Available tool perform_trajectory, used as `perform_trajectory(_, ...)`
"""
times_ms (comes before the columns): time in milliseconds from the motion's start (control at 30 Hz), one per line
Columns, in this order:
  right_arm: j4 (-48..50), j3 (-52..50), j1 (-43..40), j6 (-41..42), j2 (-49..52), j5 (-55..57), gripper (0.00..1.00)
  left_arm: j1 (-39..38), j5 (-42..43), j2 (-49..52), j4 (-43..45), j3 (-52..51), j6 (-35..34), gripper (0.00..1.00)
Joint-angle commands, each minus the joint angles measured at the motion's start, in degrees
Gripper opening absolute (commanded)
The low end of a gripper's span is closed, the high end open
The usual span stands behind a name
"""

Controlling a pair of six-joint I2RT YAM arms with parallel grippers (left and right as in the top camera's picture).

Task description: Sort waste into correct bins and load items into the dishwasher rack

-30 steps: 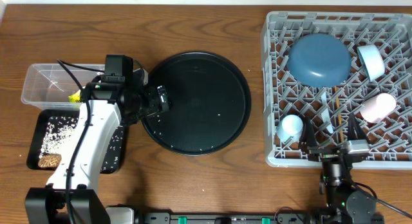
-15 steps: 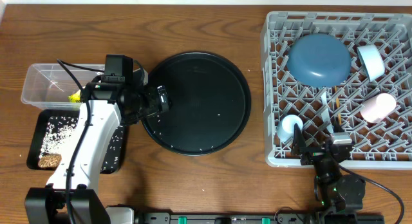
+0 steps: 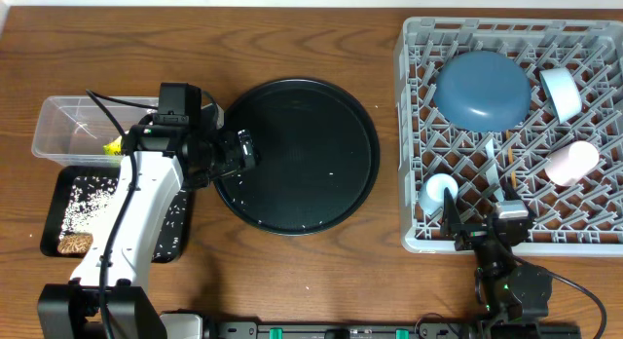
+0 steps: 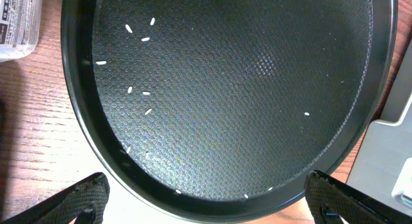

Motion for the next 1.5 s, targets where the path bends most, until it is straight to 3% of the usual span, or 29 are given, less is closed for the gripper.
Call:
perform_trajectory(0,-0.3,-0.1,0.4,-0.6,-0.4,0.2,0.99,0.2,-0.5,0.4,0.0,0.5,0.5,0.98)
perform_trajectory(967,-0.3,-0.1,0.3,-0.6,-0.3,0.2,0.99,0.2,-0.5,-0.9,0.0,0.4,0.5,0.98)
perform_trajectory(1133,-0.3,-0.1,0.3,-0.6,-0.3,0.2,0.99,0.2,-0.5,-8.3,0.0,0.4,0.5,0.98)
perform_trajectory(1467,-0.3,-0.1,0.3,-0.6,-0.3,0.2,0.99,0.2,-0.5,-34.6,0.0,0.4,0.5,0.98)
